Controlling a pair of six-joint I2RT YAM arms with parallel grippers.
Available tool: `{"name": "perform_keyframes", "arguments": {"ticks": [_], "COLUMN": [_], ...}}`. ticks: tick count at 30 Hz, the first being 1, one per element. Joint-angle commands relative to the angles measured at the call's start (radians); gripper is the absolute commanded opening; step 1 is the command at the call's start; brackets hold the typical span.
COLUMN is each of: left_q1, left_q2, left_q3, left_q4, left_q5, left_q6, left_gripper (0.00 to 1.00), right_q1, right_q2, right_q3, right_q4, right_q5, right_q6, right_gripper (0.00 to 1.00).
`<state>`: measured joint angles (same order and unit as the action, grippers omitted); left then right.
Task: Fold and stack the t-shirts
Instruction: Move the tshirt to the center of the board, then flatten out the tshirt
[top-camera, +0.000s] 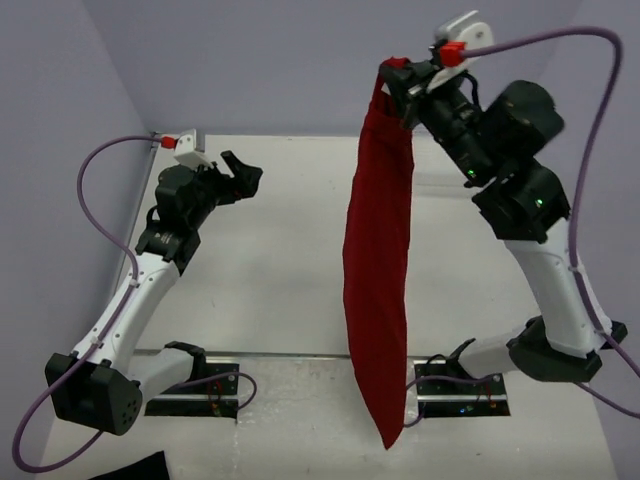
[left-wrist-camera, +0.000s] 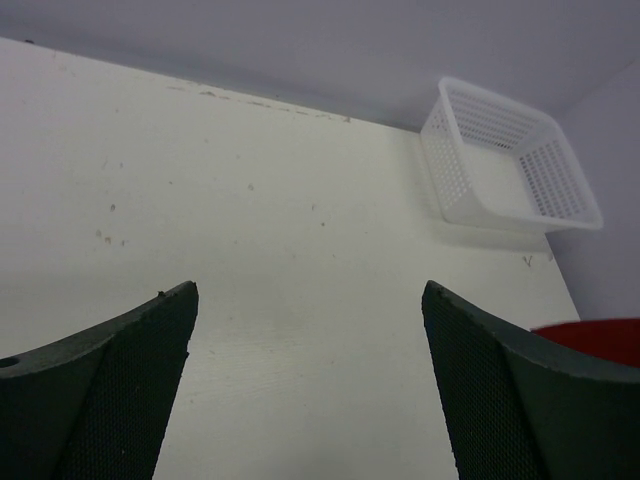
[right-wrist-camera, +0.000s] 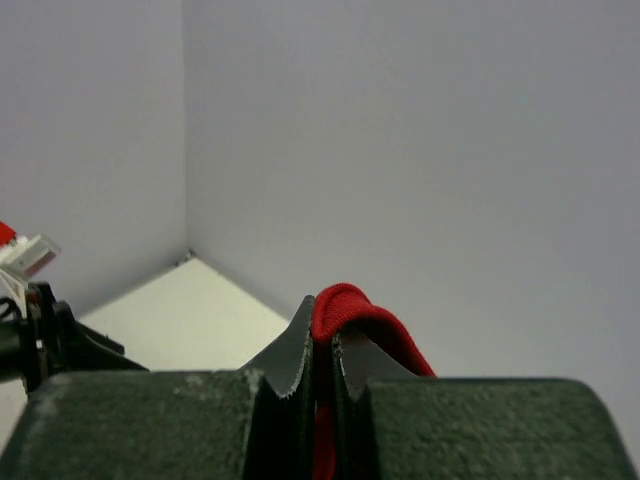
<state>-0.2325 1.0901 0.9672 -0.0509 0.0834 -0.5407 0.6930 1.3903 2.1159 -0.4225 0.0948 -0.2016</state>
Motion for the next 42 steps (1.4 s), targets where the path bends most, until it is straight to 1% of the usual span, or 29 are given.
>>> {"name": "perform_keyframes", "arguments": {"ticks": [1, 4, 5, 6, 7, 8, 9, 10, 11, 14, 15, 16, 17, 18, 20, 21, 23, 24, 25, 27, 28, 29, 30, 31, 32, 34, 36, 39, 42], "left_q1": [-0.005, -0.005, -0.005, -0.005, -0.005, -0.005, -0.005, -0.005, -0.005, -0.007, -0.005, -0.005, -0.005, -0.005, -0.008, -0.011, -0.024, -0.030, -0.043, -0.060, -0.068, -0.077, -0.082, -0.087, -0.091, -0.093, -0.094, -0.094, -0.094], "left_q2": [-0.025, -0.032, -0.027, -0.022, -0.018, -0.010, -0.006, -0.003, -0.002, -0.012, -0.012, -0.009, 0.002, 0.011, 0.050, 0.062, 0.096, 0.103, 0.112, 0.116, 0.117, 0.117, 0.116, 0.116, 0.113, 0.108, 0.105, 0.099, 0.091], "left_q3": [0.022, 0.022, 0.024, 0.024, 0.024, 0.021, 0.021, 0.019, 0.016, 0.007, 0.004, 0.005, 0.007, 0.008, 0.021, 0.027, 0.036, 0.039, 0.045, 0.048, 0.048, 0.054, 0.056, 0.056, 0.054, 0.050, 0.047, 0.047, 0.047], "left_q4": [-0.020, -0.021, -0.021, -0.021, -0.021, -0.021, -0.021, -0.023, -0.030, -0.043, -0.046, -0.050, -0.058, -0.061, -0.078, -0.086, -0.089, -0.092, -0.092, -0.087, -0.083, -0.083, -0.083, -0.083, -0.083, -0.083, -0.083, -0.083, -0.084], "left_q5": [0.007, -0.031, -0.036, -0.034, -0.033, -0.028, -0.024, -0.020, -0.022, -0.040, -0.050, -0.062, -0.079, -0.079, -0.079, -0.079, -0.065, -0.066, -0.070, -0.074, -0.074, -0.073, -0.070, -0.068, -0.068, -0.059, -0.050, -0.042, -0.042], "left_q6": [-0.016, -0.008, -0.008, -0.008, -0.011, -0.016, -0.016, -0.015, -0.016, -0.010, -0.001, 0.002, 0.001, -0.004, -0.013, -0.022, -0.022, -0.022, -0.025, -0.028, -0.030, -0.027, -0.025, -0.024, -0.022, -0.019, -0.015, 0.002, 0.013], "left_gripper": [0.93, 0.93, 0.93, 0.93, 0.93, 0.93, 0.93, 0.93, 0.93, 0.93, 0.93, 0.93, 0.92, 0.92, 0.91, 0.90, 0.88, 0.87, 0.86, 0.85, 0.85, 0.85, 0.85, 0.85, 0.85, 0.85, 0.85, 0.85, 0.85], "right_q1": [-0.001, -0.016, -0.020, -0.020, -0.023, -0.038, -0.049, -0.062, -0.096, -0.141, -0.145, -0.145, -0.147, -0.148, -0.153, -0.151, -0.153, -0.151, -0.156, -0.176, -0.181, -0.181, -0.181, -0.181, -0.181, -0.182, -0.185, -0.219, -0.247], "right_q2": [0.130, 0.326, 0.455, 0.526, 0.599, 0.674, 0.802, 0.840, 0.852, 0.735, 0.640, 0.594, 0.549, 0.503, 0.359, 0.311, 0.189, 0.158, 0.116, 0.090, 0.092, 0.095, 0.096, 0.079, 0.064, 0.035, 0.029, 0.009, -0.025], "right_q3": [-0.007, 0.084, 0.134, 0.189, 0.331, 0.416, 0.550, 0.571, 0.558, 0.336, 0.215, 0.161, 0.107, -0.010, -0.158, -0.326, -0.487, -0.622, -0.728, -0.825, -0.914, -0.950, -0.986, -1.072, -1.114, -1.201, -1.226, -1.281, -1.353], "right_q4": [0.034, 0.031, 0.024, 0.013, 0.005, -0.010, -0.021, -0.018, -0.004, 0.005, -0.014, -0.037, -0.077, -0.146, -0.188, -0.187, -0.179, -0.182, -0.202, -0.202, -0.185, -0.177, -0.164, -0.095, -0.052, 0.043, 0.073, 0.140, 0.223], "right_q5": [-0.070, -0.165, -0.199, -0.222, -0.234, -0.250, -0.250, -0.256, -0.248, -0.150, -0.106, -0.043, 0.083, 0.124, 0.190, 0.192, 0.213, 0.242, 0.294, 0.245, 0.199, 0.188, 0.172, 0.142, 0.082, 0.045, 0.002, -0.067, -0.089], "right_q6": [0.025, 0.045, 0.057, 0.059, 0.059, 0.059, 0.067, 0.077, 0.117, 0.227, 0.261, 0.295, 0.376, 0.414, 0.517, 0.542, 0.623, 0.648, 0.713, 0.775, 0.797, 0.818, 0.868, 0.886, 0.922, 0.959, 1.004, 1.065, 1.110], "right_gripper": [0.00, 0.00, 0.00, 0.00, 0.00, 0.00, 0.09, 0.51, 0.98, 0.99, 0.99, 0.99, 0.99, 0.99, 0.99, 0.99, 0.99, 0.98, 0.91, 0.84, 0.81, 0.67, 0.63, 0.63, 0.62, 0.64, 0.69, 0.70, 0.70]}}
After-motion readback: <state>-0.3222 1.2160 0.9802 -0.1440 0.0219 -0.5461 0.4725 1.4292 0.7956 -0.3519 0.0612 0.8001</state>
